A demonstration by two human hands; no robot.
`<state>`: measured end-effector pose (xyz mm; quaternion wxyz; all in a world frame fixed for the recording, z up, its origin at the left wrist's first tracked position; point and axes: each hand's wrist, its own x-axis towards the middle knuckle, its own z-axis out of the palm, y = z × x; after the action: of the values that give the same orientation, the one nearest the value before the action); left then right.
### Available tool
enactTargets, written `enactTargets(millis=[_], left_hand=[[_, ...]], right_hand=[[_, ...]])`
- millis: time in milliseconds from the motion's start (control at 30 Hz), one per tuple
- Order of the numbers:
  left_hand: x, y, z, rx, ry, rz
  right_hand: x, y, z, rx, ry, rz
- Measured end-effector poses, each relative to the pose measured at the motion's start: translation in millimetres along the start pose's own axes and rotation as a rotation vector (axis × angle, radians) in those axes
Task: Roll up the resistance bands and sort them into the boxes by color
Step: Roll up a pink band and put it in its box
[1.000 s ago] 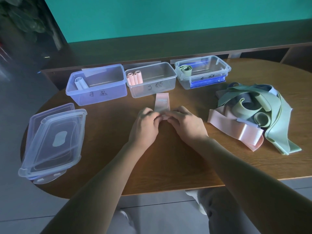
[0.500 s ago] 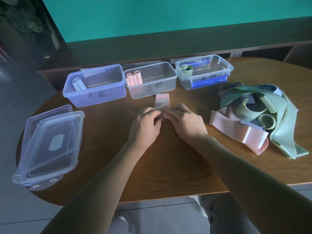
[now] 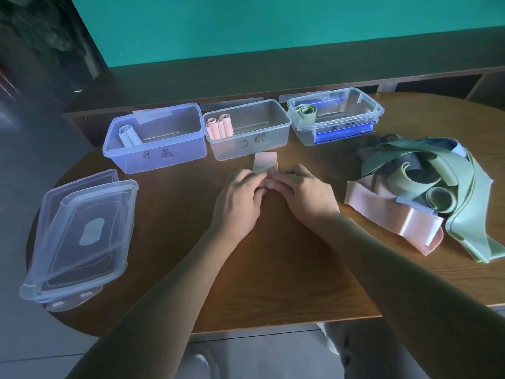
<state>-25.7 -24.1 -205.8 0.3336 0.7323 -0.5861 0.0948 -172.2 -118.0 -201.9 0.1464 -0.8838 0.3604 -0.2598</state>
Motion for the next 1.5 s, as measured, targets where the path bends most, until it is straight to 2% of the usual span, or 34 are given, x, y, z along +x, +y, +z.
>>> enactTargets(millis=[367, 700, 900, 1200, 1500], left_hand=[[10, -4, 7, 0.069, 0.015, -0.046], [12, -7, 10, 0.077, 0.05, 0.039], [15, -9, 10, 0.045, 0.001, -0.015], [20, -9, 8, 0.03, 0.024, -0.056], [26, -13, 13, 0.083, -0.03, -0.084]], right_hand=[[3, 1, 2, -0.034, 0.003, -0.011], [15, 6, 5, -0.021, -0.014, 0.021], [18, 8, 9, -0.058, -0.01, 0.015], [20, 7, 9, -0.17, -0.063, -0.007], [30, 6, 7, -0.093, -0.079, 0.033]])
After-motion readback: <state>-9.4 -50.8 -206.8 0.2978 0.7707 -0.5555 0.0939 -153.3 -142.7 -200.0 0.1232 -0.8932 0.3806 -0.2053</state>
